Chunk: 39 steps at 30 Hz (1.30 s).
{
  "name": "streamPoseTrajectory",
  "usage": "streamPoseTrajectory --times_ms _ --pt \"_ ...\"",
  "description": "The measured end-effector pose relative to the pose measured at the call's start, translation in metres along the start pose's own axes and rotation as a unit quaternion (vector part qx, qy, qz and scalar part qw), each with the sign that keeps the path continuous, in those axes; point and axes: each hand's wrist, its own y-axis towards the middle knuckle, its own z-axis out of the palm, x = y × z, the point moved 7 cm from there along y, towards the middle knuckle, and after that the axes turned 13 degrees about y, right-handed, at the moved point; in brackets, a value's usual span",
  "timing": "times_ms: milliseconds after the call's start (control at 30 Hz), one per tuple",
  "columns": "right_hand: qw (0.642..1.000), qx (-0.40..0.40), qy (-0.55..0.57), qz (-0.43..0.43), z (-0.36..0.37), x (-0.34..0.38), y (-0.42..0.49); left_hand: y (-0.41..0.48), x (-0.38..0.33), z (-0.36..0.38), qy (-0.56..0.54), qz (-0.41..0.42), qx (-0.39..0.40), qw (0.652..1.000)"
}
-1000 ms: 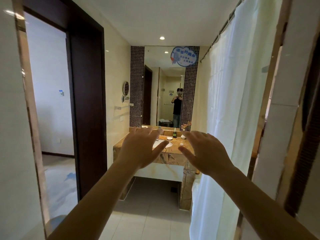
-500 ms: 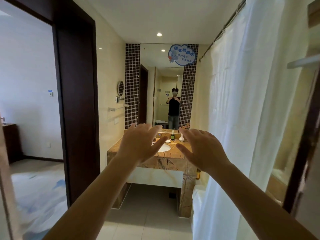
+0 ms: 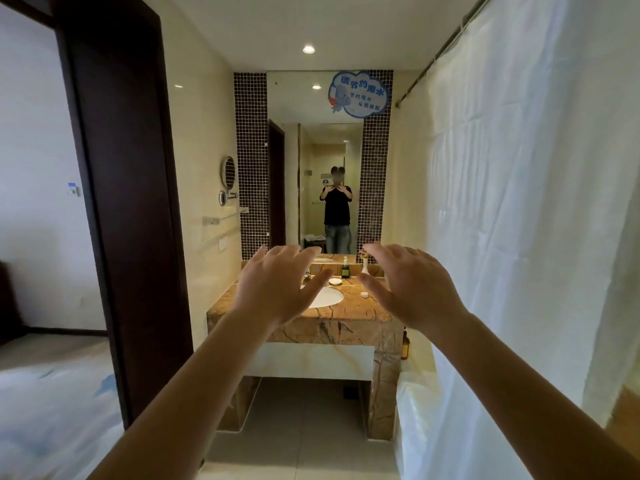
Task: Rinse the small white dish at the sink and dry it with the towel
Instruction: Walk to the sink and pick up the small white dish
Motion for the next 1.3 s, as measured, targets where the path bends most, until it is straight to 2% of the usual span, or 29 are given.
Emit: streamPoseTrajectory --times_ms 1000,1300 --pt "1.000 0.003 -0.011 -0.009 0.163 -0.143 0.221 0.218 0.054 0.211 0.003 -0.036 -0.008 0.999" --pt "1.000 0.005 -0.024 -0.002 0.215 -0.180 0.287 0.282 0.072 0.274 0.000 -0.020 -0.004 1.000"
